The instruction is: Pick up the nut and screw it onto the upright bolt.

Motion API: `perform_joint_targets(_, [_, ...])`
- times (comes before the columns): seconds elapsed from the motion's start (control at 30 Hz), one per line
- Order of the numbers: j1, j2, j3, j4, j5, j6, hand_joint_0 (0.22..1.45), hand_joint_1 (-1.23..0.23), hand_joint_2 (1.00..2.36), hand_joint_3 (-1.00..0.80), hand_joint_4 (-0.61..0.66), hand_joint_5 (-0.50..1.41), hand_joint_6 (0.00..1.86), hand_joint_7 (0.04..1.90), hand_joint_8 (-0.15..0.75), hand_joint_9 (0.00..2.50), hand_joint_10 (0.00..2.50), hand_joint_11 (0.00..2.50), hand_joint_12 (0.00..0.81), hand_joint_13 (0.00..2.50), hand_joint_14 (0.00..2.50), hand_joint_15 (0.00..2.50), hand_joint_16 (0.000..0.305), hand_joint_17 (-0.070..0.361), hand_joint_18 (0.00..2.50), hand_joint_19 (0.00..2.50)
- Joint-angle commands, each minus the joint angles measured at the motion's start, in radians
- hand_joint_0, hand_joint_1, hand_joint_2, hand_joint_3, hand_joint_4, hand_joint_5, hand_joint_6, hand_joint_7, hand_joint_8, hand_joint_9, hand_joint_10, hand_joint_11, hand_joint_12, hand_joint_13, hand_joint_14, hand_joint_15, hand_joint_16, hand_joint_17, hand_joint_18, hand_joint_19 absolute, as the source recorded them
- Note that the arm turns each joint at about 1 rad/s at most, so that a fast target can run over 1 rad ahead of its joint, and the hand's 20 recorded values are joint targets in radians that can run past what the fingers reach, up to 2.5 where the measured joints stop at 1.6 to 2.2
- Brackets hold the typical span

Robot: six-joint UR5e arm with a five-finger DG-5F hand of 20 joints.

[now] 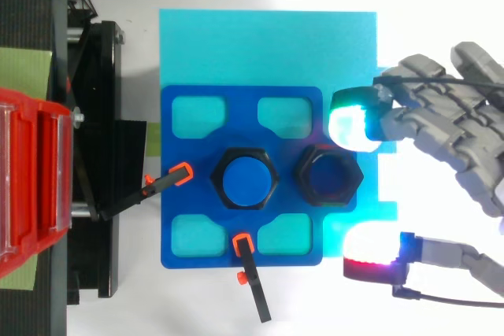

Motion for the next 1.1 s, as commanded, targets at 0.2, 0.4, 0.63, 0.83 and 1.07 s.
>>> perform_joint_targets(0.2, [0.003,-0.013,0.000,0.025,0.049,-0.017,0.49,-0.71,1.00,-0.50,0.21,-0.24,0.50,0.76,0.301,0.39,0.00,0.00,0.369,0.32,0.00,0.00,0.041,0.093,0.10,0.00])
perform_joint_targets(0.4, [0.002,-0.036,0.000,0.045,0.028,-0.047,0.42,-0.69,1.00,-0.50,0.23,-0.24,0.50,0.77,0.325,0.37,0.00,0.00,0.411,0.27,0.00,0.00,0.051,0.115,0.05,0.00])
perform_joint_targets(0.63, [0.003,-0.061,0.000,0.068,0.026,-0.046,0.31,-0.61,1.00,-0.50,0.24,-0.26,0.50,0.78,0.345,0.22,0.00,0.00,0.477,0.13,0.00,0.00,0.067,0.150,0.00,0.00])
perform_joint_targets(0.83, [0.003,-0.059,0.000,0.089,0.026,-0.060,0.30,-0.62,1.00,-0.50,0.22,-0.28,0.50,0.78,0.331,0.11,0.00,0.00,0.476,0.05,0.00,0.00,0.070,0.157,0.00,0.00])
perform_joint_targets(1.07, [0.005,-0.067,0.000,0.094,0.026,-0.061,0.31,-0.70,1.00,-0.50,0.19,-0.30,0.50,0.76,0.307,0.02,0.00,0.00,0.465,0.00,0.00,0.00,0.070,0.157,0.00,0.00])
